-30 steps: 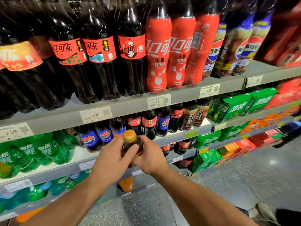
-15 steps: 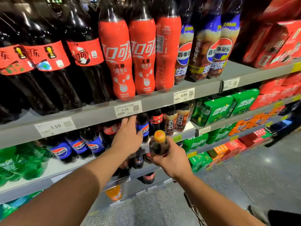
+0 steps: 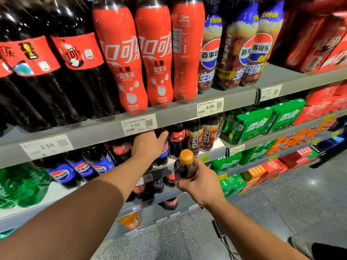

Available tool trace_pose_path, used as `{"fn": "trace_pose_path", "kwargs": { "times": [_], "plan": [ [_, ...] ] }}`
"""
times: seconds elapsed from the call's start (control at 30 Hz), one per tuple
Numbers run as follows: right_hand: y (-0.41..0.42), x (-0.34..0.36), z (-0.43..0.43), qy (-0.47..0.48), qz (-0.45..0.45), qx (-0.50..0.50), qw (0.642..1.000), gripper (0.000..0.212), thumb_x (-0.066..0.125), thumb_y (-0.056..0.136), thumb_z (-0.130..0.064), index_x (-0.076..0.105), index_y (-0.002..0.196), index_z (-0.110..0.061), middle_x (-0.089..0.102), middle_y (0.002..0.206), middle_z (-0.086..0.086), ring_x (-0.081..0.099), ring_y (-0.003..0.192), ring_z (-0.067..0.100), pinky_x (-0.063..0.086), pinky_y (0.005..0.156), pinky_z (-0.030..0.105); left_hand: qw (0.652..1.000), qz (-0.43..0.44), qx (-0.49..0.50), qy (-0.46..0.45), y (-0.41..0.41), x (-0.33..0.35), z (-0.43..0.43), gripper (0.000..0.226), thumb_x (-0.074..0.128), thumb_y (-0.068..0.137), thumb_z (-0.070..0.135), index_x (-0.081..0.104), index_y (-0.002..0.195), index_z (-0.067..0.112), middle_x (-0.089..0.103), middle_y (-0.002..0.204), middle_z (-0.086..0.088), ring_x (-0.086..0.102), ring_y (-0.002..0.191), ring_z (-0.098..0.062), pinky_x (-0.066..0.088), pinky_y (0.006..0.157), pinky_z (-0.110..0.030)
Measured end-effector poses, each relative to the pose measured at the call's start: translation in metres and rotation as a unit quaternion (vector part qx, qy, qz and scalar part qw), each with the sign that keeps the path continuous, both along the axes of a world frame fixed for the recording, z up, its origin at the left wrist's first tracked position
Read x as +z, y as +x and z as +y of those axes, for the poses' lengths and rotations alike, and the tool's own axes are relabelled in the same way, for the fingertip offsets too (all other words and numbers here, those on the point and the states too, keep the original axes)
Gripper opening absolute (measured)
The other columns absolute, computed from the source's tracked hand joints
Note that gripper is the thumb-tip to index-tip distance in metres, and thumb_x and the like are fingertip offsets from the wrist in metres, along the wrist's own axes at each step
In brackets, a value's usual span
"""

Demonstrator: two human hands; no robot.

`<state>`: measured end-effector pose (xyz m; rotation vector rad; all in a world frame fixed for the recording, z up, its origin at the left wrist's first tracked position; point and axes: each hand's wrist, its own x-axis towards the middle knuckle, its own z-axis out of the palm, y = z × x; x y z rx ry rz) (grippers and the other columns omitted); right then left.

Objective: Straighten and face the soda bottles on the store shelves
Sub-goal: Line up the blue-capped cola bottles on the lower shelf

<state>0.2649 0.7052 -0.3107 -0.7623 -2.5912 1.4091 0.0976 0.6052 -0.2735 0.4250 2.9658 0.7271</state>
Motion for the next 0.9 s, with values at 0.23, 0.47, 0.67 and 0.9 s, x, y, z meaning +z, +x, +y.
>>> {"fn": "trace_pose_path", "kwargs": {
  "times": [0.23,0.47,0.67,0.9],
  "plan": [
    [-0.005,0.005,-0.001,0.005,0.006,-0.022,1.0,0.048,0.085,0.064,-0.033,0.055,0.102,-0.038,0.068,0.086,-0.02,0.06,0.077,-0.007,0.04,0.062,0.009,0.995,0.02,-0.044,0.082,0.008,0.005,-0.011,0.044,0.057,0.088,0.053,0.058,0.114,0.017,0.064,0.102,-0.009,0.059,0.095,-0.033,0.037,0.069,-0.03],
    [-0.011,0.014,0.001,0.019,0.015,-0.035,0.999,0.05,0.084,0.067,-0.036,0.055,0.108,-0.035,0.068,0.091,-0.016,0.064,0.08,0.006,0.047,0.071,0.021,0.992,0.013,-0.101,0.074,0.032,0.007,-0.026,0.037,0.054,0.092,0.05,0.046,0.124,0.033,0.047,0.077,0.006,0.051,0.076,-0.024,0.034,0.062,-0.031],
    [-0.015,0.023,-0.002,0.038,0.019,-0.034,0.999,0.047,0.084,0.068,-0.039,0.051,0.102,-0.038,0.065,0.085,-0.02,0.062,0.076,0.004,0.047,0.067,0.021,0.989,0.032,-0.087,0.117,0.048,0.006,-0.044,0.031,0.053,0.094,0.043,0.041,0.122,0.039,0.045,0.076,0.006,0.052,0.073,-0.027,0.041,0.061,-0.034],
    [-0.018,0.023,-0.013,0.052,0.02,-0.036,0.998,0.053,0.082,0.065,-0.047,0.051,0.107,-0.038,0.069,0.089,-0.016,0.069,0.084,0.013,0.057,0.077,0.034,0.98,0.023,-0.104,0.167,0.07,0.02,-0.061,0.025,0.054,0.094,0.041,0.042,0.117,0.039,0.041,0.066,0.012,0.042,0.06,-0.012,0.028,0.052,-0.029]
  ]
}}
